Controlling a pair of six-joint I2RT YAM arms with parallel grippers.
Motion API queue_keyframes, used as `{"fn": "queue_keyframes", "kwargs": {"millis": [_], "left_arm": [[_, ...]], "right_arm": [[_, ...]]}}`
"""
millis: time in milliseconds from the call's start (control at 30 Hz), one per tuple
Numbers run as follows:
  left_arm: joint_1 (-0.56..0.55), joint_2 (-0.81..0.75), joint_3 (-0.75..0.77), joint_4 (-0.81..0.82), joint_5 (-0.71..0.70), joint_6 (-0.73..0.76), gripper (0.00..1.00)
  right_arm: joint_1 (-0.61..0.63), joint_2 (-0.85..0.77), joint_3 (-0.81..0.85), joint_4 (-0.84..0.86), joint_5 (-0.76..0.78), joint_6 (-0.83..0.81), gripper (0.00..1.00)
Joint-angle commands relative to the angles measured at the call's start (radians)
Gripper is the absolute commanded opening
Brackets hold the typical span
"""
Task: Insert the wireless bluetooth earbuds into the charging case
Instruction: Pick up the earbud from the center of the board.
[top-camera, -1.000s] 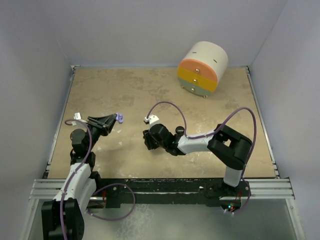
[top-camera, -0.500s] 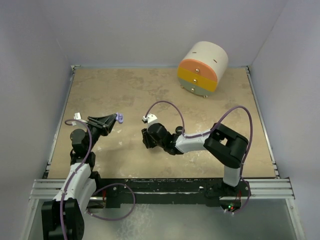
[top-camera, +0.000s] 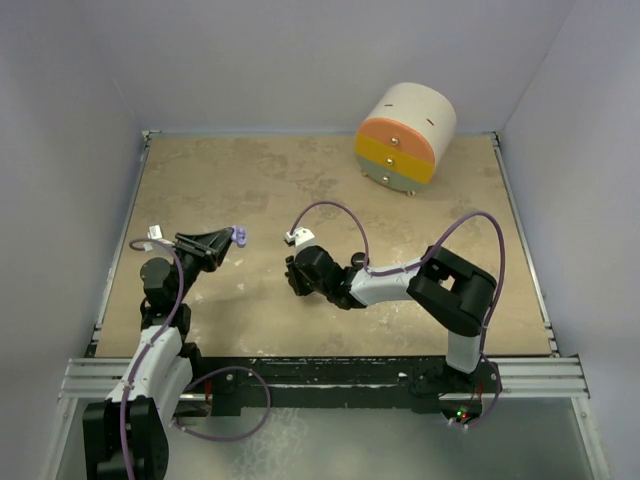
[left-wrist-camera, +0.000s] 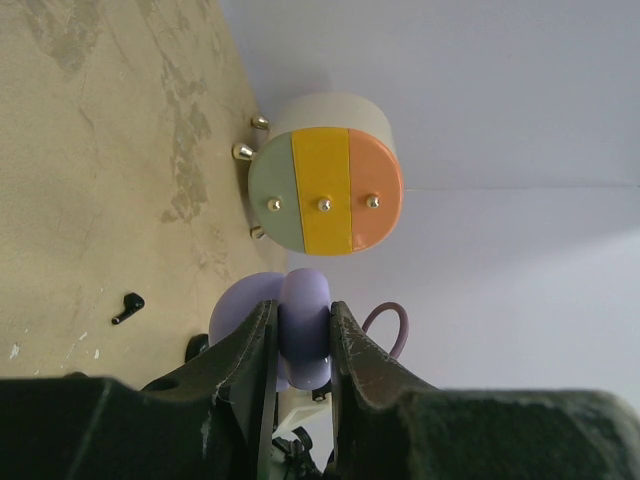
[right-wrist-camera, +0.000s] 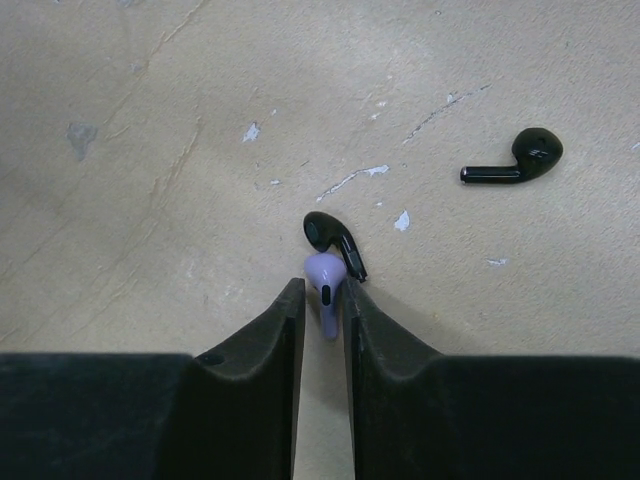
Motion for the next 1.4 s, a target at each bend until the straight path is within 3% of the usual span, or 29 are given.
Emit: {"fn": "queue_keyframes", "kwargs": {"millis": [0, 167, 333, 533, 667, 933, 1067, 1367], "left_arm": [[0.008, 0.0, 0.025, 0.067, 0.014, 0.006, 0.0], [0.008, -0.001, 0.024, 0.067, 0.015, 0.006, 0.0], [0.008, 0.0, 0.025, 0.066, 0.018, 0.006, 0.0], [0.008, -0.011, 0.034, 0.062, 0.015, -0.016, 0.0], [0.006, -0.023, 0.051, 0.056, 0.01, -0.047, 0.0], [-0.024, -0.016, 0.065, 0.153, -0.009, -0.189, 0.0], [-0.092, -0.007, 0.068, 0.184, -0.052, -0.236, 0.0], [-0.189, 0.061, 0.044, 0.274, -0.14, -0.297, 0.0]], "right_arm": [[0.002, -0.002, 0.021, -0.055, 0.01, 0.005, 0.22], [0.001, -0.005, 0.021, -0.063, 0.021, 0.009, 0.0], [0.003, -0.127, -0.041, -0.028, 0.071, 0.011, 0.0], [0.0, -0.473, -0.178, 0.171, 0.096, -0.081, 0.0], [-0.005, -0.582, -0.229, 0.338, 0.106, -0.158, 0.0], [-0.009, -0.47, -0.14, 0.569, -0.026, -0.286, 0.0], [-0.008, -0.408, -0.117, 0.683, -0.052, -0.316, 0.0], [-0.009, -0.305, -0.026, 0.773, -0.109, -0.37, 0.0]]}}
